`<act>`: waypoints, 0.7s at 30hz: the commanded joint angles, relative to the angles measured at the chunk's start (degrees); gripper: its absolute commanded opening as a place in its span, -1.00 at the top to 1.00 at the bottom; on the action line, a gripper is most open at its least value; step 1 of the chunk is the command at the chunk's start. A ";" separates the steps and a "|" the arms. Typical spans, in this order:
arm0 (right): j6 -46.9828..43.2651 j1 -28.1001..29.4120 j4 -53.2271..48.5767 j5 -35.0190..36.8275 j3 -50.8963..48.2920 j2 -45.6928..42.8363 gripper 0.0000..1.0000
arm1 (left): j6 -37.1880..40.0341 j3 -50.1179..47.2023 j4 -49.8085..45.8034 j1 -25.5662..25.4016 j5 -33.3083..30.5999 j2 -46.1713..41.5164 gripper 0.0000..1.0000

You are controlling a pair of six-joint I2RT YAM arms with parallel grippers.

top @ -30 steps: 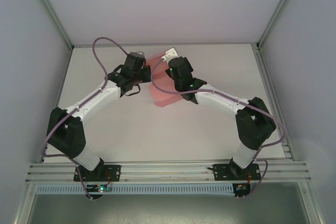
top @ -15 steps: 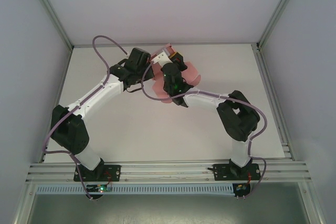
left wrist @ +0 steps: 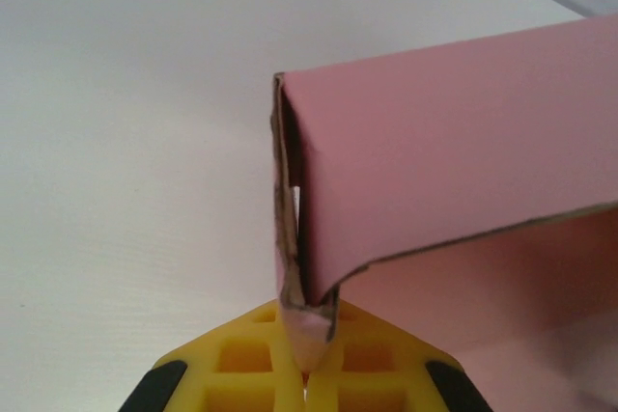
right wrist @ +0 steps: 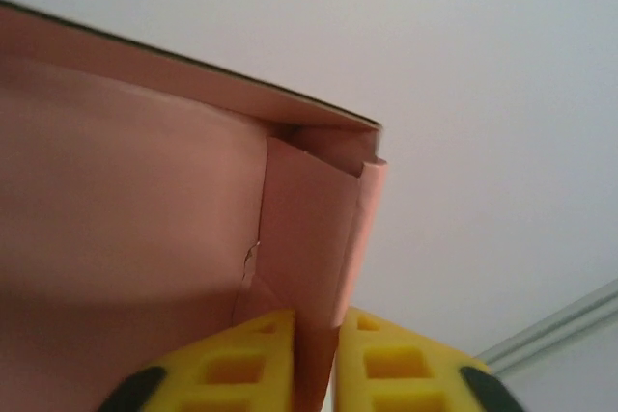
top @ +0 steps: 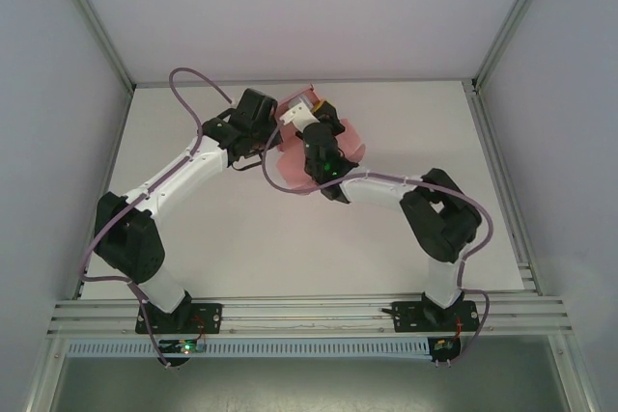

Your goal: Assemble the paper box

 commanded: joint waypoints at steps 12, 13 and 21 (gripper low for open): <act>33.37 -15.42 -23.69 -54.51 -5.40 -24.67 -0.76 | 12.97 -3.35 2.91 -0.37 -3.98 -4.26 1.00; 35.98 -17.08 -21.97 -56.12 -6.29 -26.03 -0.95 | 13.50 -3.57 2.99 -0.42 -4.45 -4.65 1.00; 41.96 -20.34 -28.05 -63.69 -3.49 -25.63 -0.96 | 12.19 -2.80 2.88 -0.44 -3.90 -4.92 1.00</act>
